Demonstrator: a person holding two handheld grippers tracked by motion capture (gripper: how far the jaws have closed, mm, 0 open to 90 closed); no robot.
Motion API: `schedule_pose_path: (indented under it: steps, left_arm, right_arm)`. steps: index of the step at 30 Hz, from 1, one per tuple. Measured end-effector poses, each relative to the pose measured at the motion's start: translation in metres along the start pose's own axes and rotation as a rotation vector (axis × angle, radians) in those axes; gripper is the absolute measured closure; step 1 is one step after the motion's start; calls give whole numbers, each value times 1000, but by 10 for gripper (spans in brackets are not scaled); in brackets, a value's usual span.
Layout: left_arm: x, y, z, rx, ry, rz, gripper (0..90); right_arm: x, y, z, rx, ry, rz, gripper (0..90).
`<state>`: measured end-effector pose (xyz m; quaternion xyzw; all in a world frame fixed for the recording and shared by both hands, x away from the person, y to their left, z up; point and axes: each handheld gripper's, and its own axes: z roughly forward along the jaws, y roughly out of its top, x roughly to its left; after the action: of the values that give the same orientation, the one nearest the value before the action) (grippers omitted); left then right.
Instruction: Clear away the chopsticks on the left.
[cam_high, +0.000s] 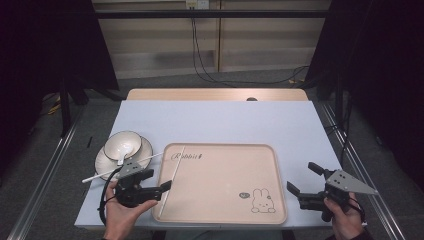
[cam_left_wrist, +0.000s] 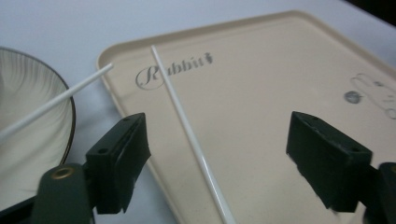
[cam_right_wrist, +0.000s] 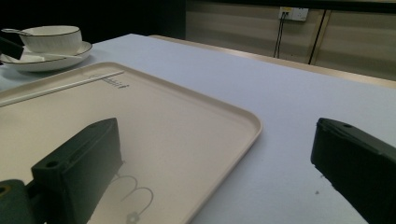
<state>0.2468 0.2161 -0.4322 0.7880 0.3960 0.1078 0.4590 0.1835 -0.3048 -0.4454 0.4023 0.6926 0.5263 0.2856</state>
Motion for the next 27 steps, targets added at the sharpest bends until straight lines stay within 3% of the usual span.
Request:
schedule_pose_path:
  steps: [8, 9, 17, 21, 23, 26, 27]
  left_arm:
    - [16, -6, -25, -20, 0, 77, 124]
    - [22, -7, -32, -37, 5, 105, 95]
    - [46, -13, -55, -58, -8, 105, 44]
    - [57, -13, -63, -45, -17, 112, 43]
    - [66, -12, -68, -16, 4, 134, 41]
    - [79, -10, -73, -14, -2, 107, 42]
    - [83, -9, -75, -11, 8, 118, 44]
  right_arm:
    - [0, 0, 0, 1, -2, 2, 12]
    - [0, 0, 0, 0, -3, -1, 12]
    - [1, 0, 1, -2, -7, -1, 13]
    - [1, 0, 1, -1, -8, 0, 13]
    - [0, 0, 1, 0, 4, -2, 13]
    - [1, 0, 0, 0, -5, -1, 13]
    - [1, 1, 0, -1, -5, -2, 13]
